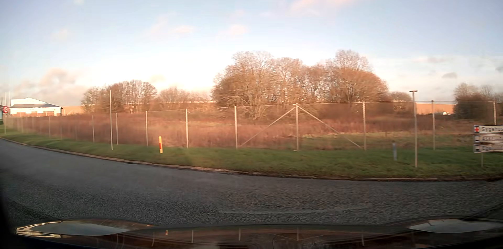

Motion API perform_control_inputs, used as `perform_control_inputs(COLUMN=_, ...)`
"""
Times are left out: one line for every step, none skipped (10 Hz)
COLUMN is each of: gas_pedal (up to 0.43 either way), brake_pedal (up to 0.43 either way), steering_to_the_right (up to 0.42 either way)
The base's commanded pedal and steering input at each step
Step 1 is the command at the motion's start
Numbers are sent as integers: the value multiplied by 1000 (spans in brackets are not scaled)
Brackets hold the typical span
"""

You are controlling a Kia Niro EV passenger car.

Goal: Follow the waypoints while adhering to traffic rules and regulations

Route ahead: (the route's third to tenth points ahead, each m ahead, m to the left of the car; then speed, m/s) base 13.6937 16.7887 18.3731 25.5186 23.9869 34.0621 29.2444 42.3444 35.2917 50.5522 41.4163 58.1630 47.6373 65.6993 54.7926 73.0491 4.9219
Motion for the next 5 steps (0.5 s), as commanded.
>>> perform_control_inputs(gas_pedal=209, brake_pedal=0, steering_to_the_right=-467)
perform_control_inputs(gas_pedal=220, brake_pedal=0, steering_to_the_right=-464)
perform_control_inputs(gas_pedal=228, brake_pedal=0, steering_to_the_right=-455)
perform_control_inputs(gas_pedal=240, brake_pedal=0, steering_to_the_right=-443)
perform_control_inputs(gas_pedal=248, brake_pedal=0, steering_to_the_right=-431)
